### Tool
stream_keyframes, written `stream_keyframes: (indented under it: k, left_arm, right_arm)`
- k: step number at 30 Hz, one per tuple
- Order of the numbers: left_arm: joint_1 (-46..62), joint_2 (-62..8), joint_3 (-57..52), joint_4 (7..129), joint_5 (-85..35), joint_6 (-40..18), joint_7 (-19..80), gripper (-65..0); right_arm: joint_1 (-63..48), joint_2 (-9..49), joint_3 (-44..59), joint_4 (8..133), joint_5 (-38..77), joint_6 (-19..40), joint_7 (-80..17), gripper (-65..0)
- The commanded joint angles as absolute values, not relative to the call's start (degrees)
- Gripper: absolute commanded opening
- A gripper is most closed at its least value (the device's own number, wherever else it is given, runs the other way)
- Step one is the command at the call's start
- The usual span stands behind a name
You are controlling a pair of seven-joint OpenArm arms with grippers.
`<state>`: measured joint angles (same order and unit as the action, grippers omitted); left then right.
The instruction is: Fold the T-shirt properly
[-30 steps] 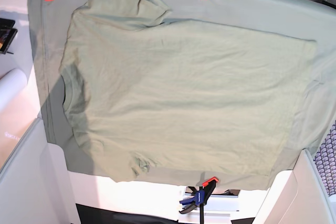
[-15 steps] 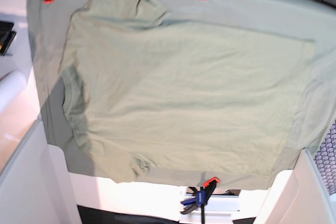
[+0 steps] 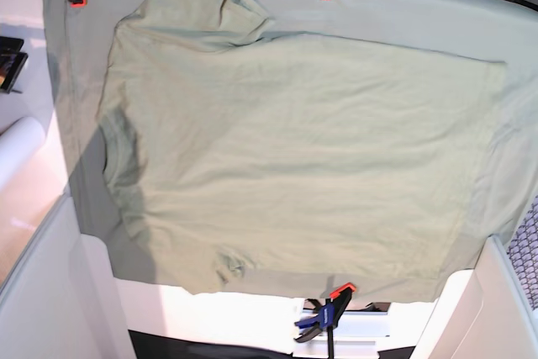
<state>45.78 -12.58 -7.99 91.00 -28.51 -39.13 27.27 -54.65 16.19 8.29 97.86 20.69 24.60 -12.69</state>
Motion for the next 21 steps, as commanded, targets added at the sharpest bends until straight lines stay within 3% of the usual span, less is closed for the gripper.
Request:
stream_keyframes:
  k: [1,4,8,10,14,21]
  left_arm:
    - [47.1,-13.6,-9.2,93.3,-31.0,-40.0,27.5,-44.0]
    - [48.6,-15.6,-11.9,97.1,-35.6,-40.0,29.0,-44.0]
    - [50.3,-18.3,-14.3,100.0,-37.1,-40.0,29.1,-44.0]
    - [51.0,-19.4,-15.5,100.3,-37.2,-40.0,29.5,-43.9]
    - [52.5,-21.3,-17.9,100.3,-39.1,-40.0,29.8,-43.9]
    - [53.5,-23.4,-21.4,100.3,-40.5,-40.0,29.8,-43.9]
  right_arm:
    - [-55.5,16.4,9.4,101.2,23.2,25.3,-13.5,-65.0]
    - [-54.8,16.3,12.4,108.2,27.8,25.3,-17.0,-61.2]
    - [-51.8,15.7,15.8,113.2,32.3,25.3,-19.1,-38.6]
    - [-49.2,14.1,17.4,113.6,33.5,24.1,-21.5,-30.6]
    - [-43.4,9.8,19.1,112.4,33.2,17.6,-24.7,-29.2]
    - [-37.1,3.3,18.2,105.3,33.0,17.1,-27.9,-29.2]
